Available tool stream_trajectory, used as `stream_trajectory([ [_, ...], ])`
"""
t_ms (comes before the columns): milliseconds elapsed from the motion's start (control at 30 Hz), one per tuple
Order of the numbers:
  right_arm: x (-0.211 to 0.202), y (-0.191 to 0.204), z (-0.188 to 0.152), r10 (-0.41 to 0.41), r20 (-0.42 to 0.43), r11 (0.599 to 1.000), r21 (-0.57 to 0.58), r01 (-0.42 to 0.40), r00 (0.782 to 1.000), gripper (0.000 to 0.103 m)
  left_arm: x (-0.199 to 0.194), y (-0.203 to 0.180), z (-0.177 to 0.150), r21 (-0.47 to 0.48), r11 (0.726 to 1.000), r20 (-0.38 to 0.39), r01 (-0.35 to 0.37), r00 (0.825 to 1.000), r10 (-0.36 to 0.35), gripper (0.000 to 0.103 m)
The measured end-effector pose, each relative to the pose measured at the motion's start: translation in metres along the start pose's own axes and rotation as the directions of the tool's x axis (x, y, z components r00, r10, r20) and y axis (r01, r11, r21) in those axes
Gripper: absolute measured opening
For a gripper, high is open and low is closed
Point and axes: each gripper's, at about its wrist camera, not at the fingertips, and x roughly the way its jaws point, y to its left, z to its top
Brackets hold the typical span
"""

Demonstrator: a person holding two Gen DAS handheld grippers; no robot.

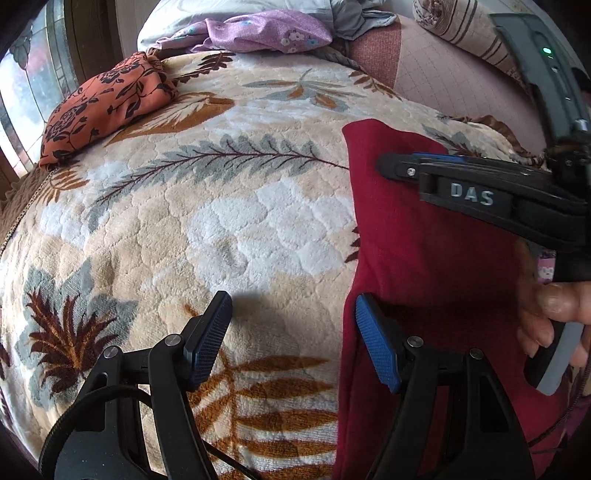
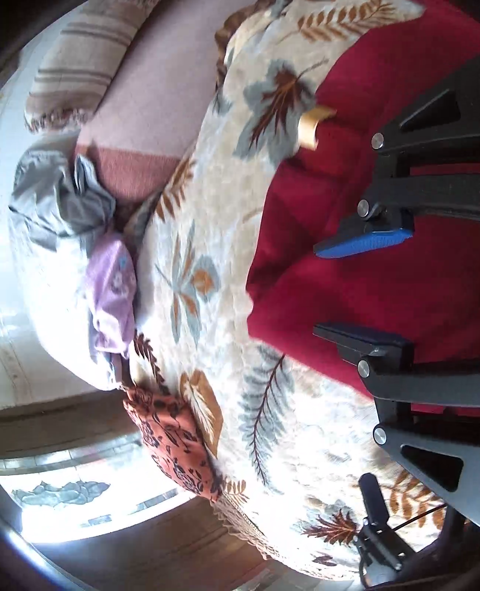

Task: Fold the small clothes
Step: 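Press the folded sleeve flat with the open right gripper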

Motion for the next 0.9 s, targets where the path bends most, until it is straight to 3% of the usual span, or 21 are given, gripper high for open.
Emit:
stream_trajectory([
  [100, 0.047, 0.020, 0.008, -0.029, -0.083, 0.998, -0.049, 0.025, 0.996, 0.033, 0.002, 0.002, 0.002, -0.003, 1.000, -0.002, -0.003, 1.000, 0.003, 0.071],
  [200, 0.063, 0.024, 0.013, -0.073, -0.043, 0.995, -0.074, 0.069, 0.996, 0.033, 0.000, 0.001, 0.003, -0.004, 1.000, 0.000, 0.001, 1.000, -0.001, 0.071],
  [400, 0.012, 0.010, 0.003, -0.017, -0.038, 1.000, -0.019, 0.016, 0.999, 0.033, -0.023, 0.003, 0.004, -0.015, 0.999, 0.059, 0.035, 0.998, -0.034, 0.071],
  [533, -0.033, -0.002, -0.030, -0.057, -0.002, 0.998, -0.014, 0.057, 0.998, 0.033, -0.034, -0.001, 0.005, -0.022, 0.996, 0.105, 0.083, 0.991, -0.080, 0.071],
  [600, -0.038, -0.007, -0.048, -0.062, -0.021, 0.998, -0.004, 0.062, 0.998, 0.036, -0.031, -0.008, 0.007, -0.021, 0.996, 0.097, 0.087, 0.992, -0.085, 0.071],
  [667, -0.022, -0.011, -0.065, -0.075, -0.104, 0.997, 0.008, 0.076, 0.992, 0.037, -0.026, -0.017, 0.009, -0.015, 0.997, 0.090, 0.082, 0.993, -0.080, 0.071],
  [733, -0.022, -0.014, -0.075, -0.071, -0.074, 0.997, 0.035, 0.074, 0.995, 0.038, -0.023, -0.025, 0.012, -0.001, 0.997, 0.092, 0.072, 0.993, -0.072, 0.071],
  [833, -0.036, -0.017, -0.075, -0.053, -0.096, 0.996, 0.066, 0.059, 0.994, 0.039, -0.021, -0.035, 0.014, 0.011, 0.998, 0.101, 0.063, 0.993, -0.064, 0.071],
  [900, -0.050, -0.019, -0.076, -0.060, -0.073, 0.996, 0.065, 0.065, 0.996, 0.044, -0.019, -0.038, 0.016, 0.013, 0.998, 0.101, 0.060, 0.993, -0.061, 0.071],
])
